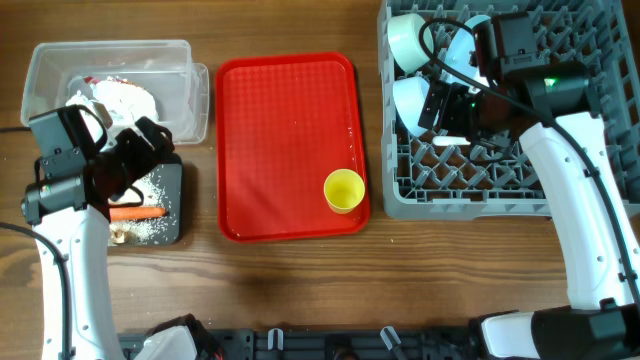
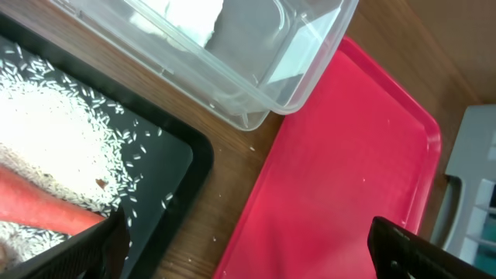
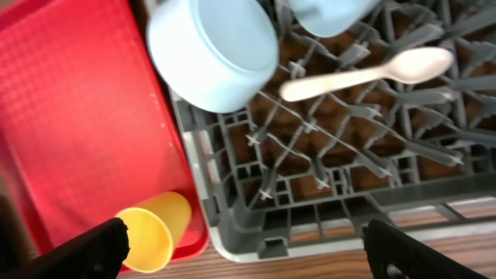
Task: Sort waste into correct bins and load items into the dishwasher rack
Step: 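Reach the left gripper to the yellow cup and grasp it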
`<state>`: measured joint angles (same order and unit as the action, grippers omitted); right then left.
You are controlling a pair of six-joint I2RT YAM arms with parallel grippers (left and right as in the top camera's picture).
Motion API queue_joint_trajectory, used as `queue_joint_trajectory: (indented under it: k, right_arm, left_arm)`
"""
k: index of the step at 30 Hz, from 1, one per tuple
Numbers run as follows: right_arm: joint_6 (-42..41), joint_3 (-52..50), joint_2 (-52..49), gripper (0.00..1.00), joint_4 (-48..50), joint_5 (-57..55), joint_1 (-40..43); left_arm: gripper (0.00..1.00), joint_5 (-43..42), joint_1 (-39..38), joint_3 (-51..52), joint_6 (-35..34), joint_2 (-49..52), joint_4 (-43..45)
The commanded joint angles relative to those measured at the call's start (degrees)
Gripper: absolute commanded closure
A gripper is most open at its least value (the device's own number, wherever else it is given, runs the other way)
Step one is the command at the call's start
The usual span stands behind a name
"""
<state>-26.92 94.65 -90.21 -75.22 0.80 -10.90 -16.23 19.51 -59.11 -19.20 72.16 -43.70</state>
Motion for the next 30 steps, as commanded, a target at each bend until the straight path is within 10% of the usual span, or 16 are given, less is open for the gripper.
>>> queue_joint_trajectory:
  k: [1, 5, 16, 21, 25, 30]
  right_arm:
    - [-0.7, 0.5, 0.5, 0.0, -1.0, -4.2, 0.2]
    - [-3.0, 0.5, 1.0, 0.0, -0.5, -6.5, 2.0]
    - [-3.0, 0.5, 1.0, 0.0, -1.2, -7.4, 8.3]
    - [-3.0, 0.5, 1.0, 0.0, -1.3, -7.4, 8.3]
    - [-3.0, 0.5, 1.0, 0.01, -1.3, -7.4, 8.3]
    - [1.9, 0.5, 1.0, 0.01, -1.2, -3.2, 8.3]
  left_arm:
    - [0.0, -12.4, 0.1, -0.4, -1.2, 0.1, -2.7]
    - [0.0, -22.0, -10.7, -0.3, 6.6, 2.1, 0.0]
    - [0.02, 5.0, -53.2, -0.3, 9.8, 19.1, 10.8]
    - [0.28, 5.3, -53.7, -0.3, 9.8, 25.7, 11.5]
    - [0.93, 5.5, -53.7, -0.3, 9.8, 26.5, 12.9]
    - [0.96, 4.4, -51.6, -2.7, 5.4, 23.8, 12.2]
